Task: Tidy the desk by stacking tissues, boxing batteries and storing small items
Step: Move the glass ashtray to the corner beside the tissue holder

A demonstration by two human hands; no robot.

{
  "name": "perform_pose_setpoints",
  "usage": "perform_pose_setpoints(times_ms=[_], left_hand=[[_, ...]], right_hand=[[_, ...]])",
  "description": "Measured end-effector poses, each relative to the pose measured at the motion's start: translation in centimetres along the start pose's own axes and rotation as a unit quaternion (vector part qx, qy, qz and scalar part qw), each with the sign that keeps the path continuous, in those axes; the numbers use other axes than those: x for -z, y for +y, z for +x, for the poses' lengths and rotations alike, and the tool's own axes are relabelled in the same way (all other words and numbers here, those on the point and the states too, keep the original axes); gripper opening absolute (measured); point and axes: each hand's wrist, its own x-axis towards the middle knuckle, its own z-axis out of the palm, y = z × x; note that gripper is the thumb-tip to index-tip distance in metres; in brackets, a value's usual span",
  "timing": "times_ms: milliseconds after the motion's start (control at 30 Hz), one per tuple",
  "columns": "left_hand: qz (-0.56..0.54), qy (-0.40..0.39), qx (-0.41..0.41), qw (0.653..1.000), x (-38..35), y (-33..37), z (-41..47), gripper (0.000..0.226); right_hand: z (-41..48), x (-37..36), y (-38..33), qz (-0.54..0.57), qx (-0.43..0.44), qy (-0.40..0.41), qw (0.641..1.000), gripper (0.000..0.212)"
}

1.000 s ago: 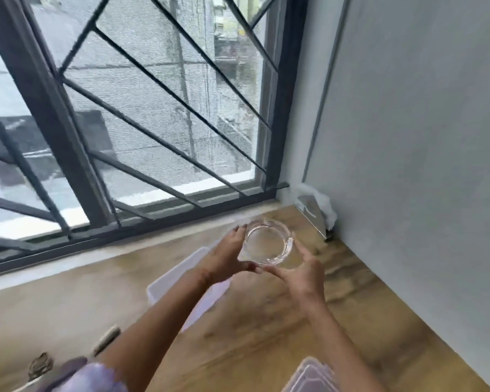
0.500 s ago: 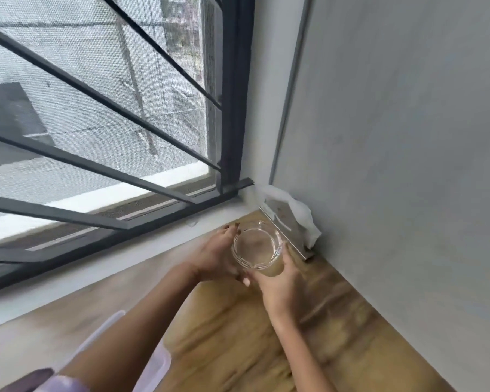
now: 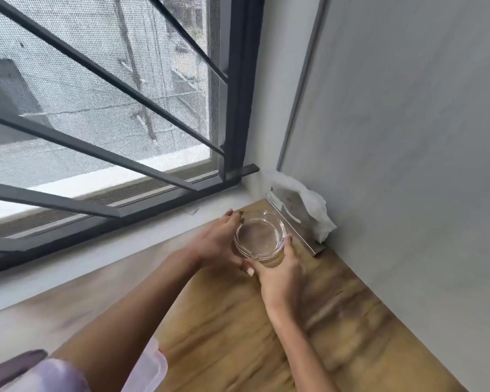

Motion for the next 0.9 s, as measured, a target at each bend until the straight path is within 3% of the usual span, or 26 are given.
perform_pose_setpoints(times_ms=[467,667,800,900], left_hand=[[0.098,0.018,0.044,0.994,-1.0,1.9,-3.2,0.117],[0.13,0.084,0.031,0.987,-1.7,4.1,-10.2,0.101],[0.132,0.155,0.051,0.978,-3.0,5.2,-15.9,0.119],[0.121,0.189,0.059,0.973,-3.9,6.3,-20.7,0.118]], right_hand=[[-1.3,2.9,-2.6,-0.01,0.015,-0.059,0.998,0.104],[-5.6,6.8,-5.6,0.046,0.062,-0.094,0.993,0.102],[-9.5,9.6,-6.8,0.027,0.115,-0.102,0.988,0.086],[-13.7,11.4,-7.3,0.023,0.139,-0.123,0.982,0.086]])
